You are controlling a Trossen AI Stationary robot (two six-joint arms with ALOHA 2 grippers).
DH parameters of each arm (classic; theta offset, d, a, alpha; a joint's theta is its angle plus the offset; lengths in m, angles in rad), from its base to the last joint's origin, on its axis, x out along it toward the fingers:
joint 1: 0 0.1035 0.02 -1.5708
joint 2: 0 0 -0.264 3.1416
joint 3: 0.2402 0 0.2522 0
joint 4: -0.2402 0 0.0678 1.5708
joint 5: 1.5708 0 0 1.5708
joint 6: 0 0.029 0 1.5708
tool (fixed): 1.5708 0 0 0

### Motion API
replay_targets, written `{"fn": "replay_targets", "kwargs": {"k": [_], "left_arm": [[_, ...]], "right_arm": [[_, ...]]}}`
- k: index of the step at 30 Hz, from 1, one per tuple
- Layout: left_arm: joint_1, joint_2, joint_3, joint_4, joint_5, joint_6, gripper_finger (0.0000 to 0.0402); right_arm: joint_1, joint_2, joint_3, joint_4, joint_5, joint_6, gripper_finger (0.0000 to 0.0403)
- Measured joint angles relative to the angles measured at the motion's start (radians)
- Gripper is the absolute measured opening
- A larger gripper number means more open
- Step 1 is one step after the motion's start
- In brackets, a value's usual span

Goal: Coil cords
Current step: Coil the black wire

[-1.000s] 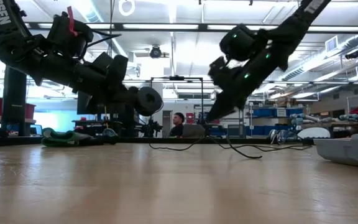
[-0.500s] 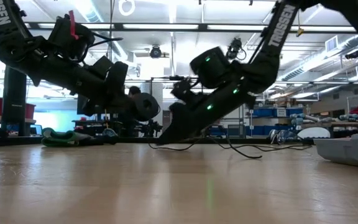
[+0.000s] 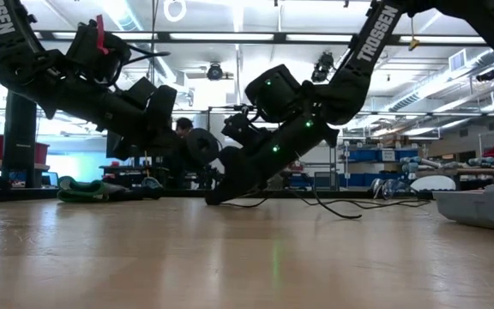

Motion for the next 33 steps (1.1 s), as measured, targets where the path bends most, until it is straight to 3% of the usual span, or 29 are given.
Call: {"fn": "replay_targets", "kwargs": {"k": [2,4,18,25,33], "left_arm": [[0.0,0.0,0.0,0.004,-0.004,-0.002,0.0],[0.0,0.0,0.0,0.006,-0.005,-0.001,0.0],[0.0,0.0,0.0,-0.02,-0.008,-0.004,0.0],[0.0,0.0,0.0,-0.063,0.009,-0.024,0.0],[0.001,0.0,0.0,-0.018,0.107,-0.047,0.0]], "right_arm": [[0.007,0.0,-0.001,-0.005,0.009,0.0,0.0034],[0.017,0.001,0.003,0.0,0.014,-0.022,0.0011],[0.025,-0.021,0.259,-0.355,0.001,-0.186,0.0001],[0.011,-0.113,0.309,-0.487,0.146,-0.248,0.0],[-0.043,-0.191,0.309,-0.571,0.27,-0.273,0.0]]}}
